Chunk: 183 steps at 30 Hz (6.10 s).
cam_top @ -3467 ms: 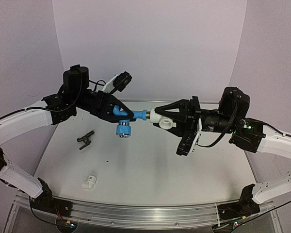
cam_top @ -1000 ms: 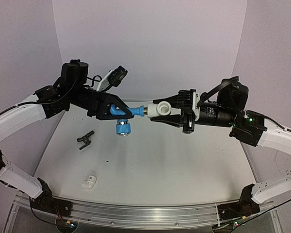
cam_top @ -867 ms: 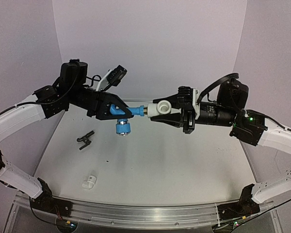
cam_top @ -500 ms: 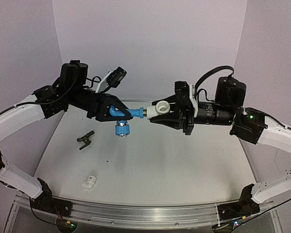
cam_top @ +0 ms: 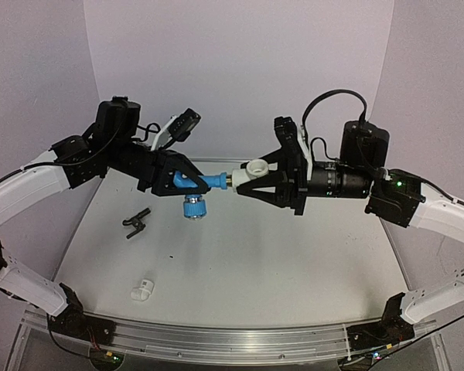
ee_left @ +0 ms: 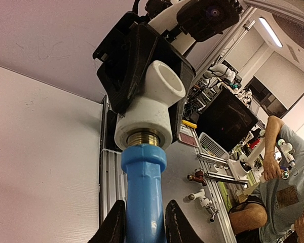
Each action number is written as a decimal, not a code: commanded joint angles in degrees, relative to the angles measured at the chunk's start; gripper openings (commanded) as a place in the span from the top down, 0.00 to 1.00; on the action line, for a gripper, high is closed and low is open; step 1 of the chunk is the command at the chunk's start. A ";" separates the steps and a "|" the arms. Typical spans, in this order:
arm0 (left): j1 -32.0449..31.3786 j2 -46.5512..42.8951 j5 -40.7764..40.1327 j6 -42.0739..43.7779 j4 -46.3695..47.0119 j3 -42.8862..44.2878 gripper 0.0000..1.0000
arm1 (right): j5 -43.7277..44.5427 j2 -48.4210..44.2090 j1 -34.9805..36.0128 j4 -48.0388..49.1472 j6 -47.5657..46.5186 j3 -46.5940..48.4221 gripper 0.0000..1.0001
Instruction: Install the water faucets
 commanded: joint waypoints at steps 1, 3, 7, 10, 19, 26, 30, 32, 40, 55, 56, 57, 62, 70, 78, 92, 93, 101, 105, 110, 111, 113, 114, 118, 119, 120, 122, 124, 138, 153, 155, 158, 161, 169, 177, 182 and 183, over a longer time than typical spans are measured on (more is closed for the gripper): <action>-0.21 -2.01 -2.61 3.31 -1.22 3.33 1.00 | -0.74 0.26 0.31 2.75 7.89 2.59 1.00; -0.21 -2.07 -3.01 4.23 -2.03 3.49 1.00 | -1.26 0.36 0.33 2.54 9.33 2.50 1.00; -0.25 -2.19 -3.67 5.82 -2.82 3.41 1.00 | -1.25 0.91 0.19 2.53 12.99 2.92 1.00; -0.30 -2.49 -4.46 7.38 -3.54 3.32 1.00 | -1.08 1.52 -0.38 2.70 18.86 3.63 1.00; -0.47 -4.52 -9.91 15.13 -7.93 3.43 1.00 | -4.92 3.27 -1.39 3.21 30.71 5.38 1.00; -0.58 -6.09 -11.87 18.69 -8.32 2.42 1.00 | -8.71 3.78 -1.61 2.97 34.04 5.16 1.00; -0.78 -7.01 -14.43 21.00 -8.39 1.28 1.00 | -8.77 3.70 -2.61 3.21 36.29 5.27 1.00; -0.90 -7.46 -15.45 21.63 -8.42 0.89 1.00 | -8.91 3.55 -3.31 3.23 36.67 5.51 1.00; -0.87 -8.11 -11.72 13.95 -3.21 -0.41 1.00 | -6.77 0.56 -4.26 0.47 13.96 7.68 1.00; -0.73 -0.07 7.99 -22.17 19.21 -0.10 1.00 | -4.88 -10.09 -4.12 2.35 -51.01 -3.84 1.00; -0.73 0.09 8.73 -24.29 20.90 -0.22 1.00 | -5.40 -10.61 -4.17 2.13 -54.40 -4.50 1.00; -0.73 0.74 9.53 -27.37 23.84 -0.37 1.00 | -6.22 -11.35 -4.17 1.91 -59.90 -6.45 1.00; -0.82 2.95 11.82 -36.15 29.71 -0.66 1.00 | -7.76 -12.79 -4.12 2.04 -74.69 -10.10 1.00; -0.82 4.18 12.32 -48.30 42.86 -6.24 1.00 | -7.81 -13.52 -4.14 9.21 -86.84 -14.98 1.00; -1.04 5.51 13.21 -53.42 47.27 -8.00 1.00 | -8.21 -13.22 -4.12 14.62 -93.97 -17.51 1.00; -2.96 8.77 14.19 -54.77 48.46 -7.41 1.00 | -9.58 -11.18 -4.12 18.61 -98.93 -18.15 1.00; -3.14 8.87 14.19 -54.56 48.23 -7.28 1.00 | -9.60 -10.88 -4.13 18.61 -99.43 -18.24 1.00; -3.20 8.96 12.92 -49.52 40.32 -5.81 1.00 | -9.89 -9.68 -4.16 18.61 -101.64 -18.03 1.00; -3.26 8.96 12.22 -48.46 39.00 -5.61 1.00 | -10.55 -9.74 -4.14 18.61 -101.86 -17.93 1.00; -3.21 9.13 10.82 -46.53 36.26 -4.69 1.00 | -11.38 -10.09 -3.97 18.44 -102.42 -18.19 1.00; -3.20 9.14 10.43 -46.53 36.25 -4.68 1.00 | -11.25 -10.10 -4.00 18.39 -102.49 -18.19 1.00; -3.22 8.98 9.86 -46.61 36.15 -4.68 1.00 | -11.11 -10.09 -3.88 18.14 -102.47 -18.04 1.00; -3.22 8.81 9.46 -46.61 36.25 -4.68 1.00 | -11.03 -10.10 -3.73 17.86 -102.41 -17.94 1.00; -3.21 8.25 7.49 -46.59 35.90 -4.46 1.00 | -10.64 -10.19 -3.27 17.03 -102.75 -17.93 1.00; -3.20 8.21 7.22 -46.65 35.79 -4.36 1.00 | -10.53 -10.19 -3.18 16.92 -102.83 -17.93 1.00; -3.22 8.11 6.79 -46.70 35.72 -4.25 1.00 | -10.42 -10.19 -3.22 16.82 -102.88 -17.95 1.00; -3.15 7.79 6.11 -46.62 35.64 -4.24 1.00 | -10.20 -10.10 -3.16 16.69 -103.09 -17.93 1.00; -3.20 7.36 4.96 -46.61 35.73 -4.43 1.00 | -9.73 -10.08 -2.92 16.68 -103.16 -17.85 1.00; -3.20 5.79 2.18 -45.19 35.27 -4.89 1.00 | -9.41 -10.81 -2.67 15.19 -102.55 -17.45 1.00; -3.20 4.74 0.94 -44.41 35.29 -6.46 1.00 | -1.17 -7.02 -0.70 25.26 -100.40 -17.15 1.00; -3.17 4.95 1.30 -44.42 35.28 -6.28 1.00 | -1.71 -7.18 -0.70 24.51 -100.42 -17.07 1.00; -3.20 5.18 1.97 -43.66 34.24 -5.50 1.00 | -2.82 -7.75 -0.70 21.86 -100.67 -16.97 1.00; -3.19 5.27 2.76 -42.51 32.44 -4.63 1.00 | -3.62 -8.36 -0.72 17.48 -101.60 -16.22 1.00; -3.20 5.82 4.23 -40.92 30.20 -3.36 1.00 | -4.44 -8.48 -0.75 13.26 -102.73 -15.04 1.00; -3.28 5.21 3.61 -37.71 27.15 -2.77 1.00 | -4.98 -8.19 -0.61 13.03 -98.62 -14.14 1.00; -3.28 4.77 3.39 -36.94 27.37 -3.34 1.00 | -4.08 -8.66 -0.30 13.97 -93.37 -13.71 1.00; -3.28 4.74 3.39 -36.66 27.39 -3.34 1.00 | -4.19 -8.84 -0.27 14.73 -91.62 -13.71 1.00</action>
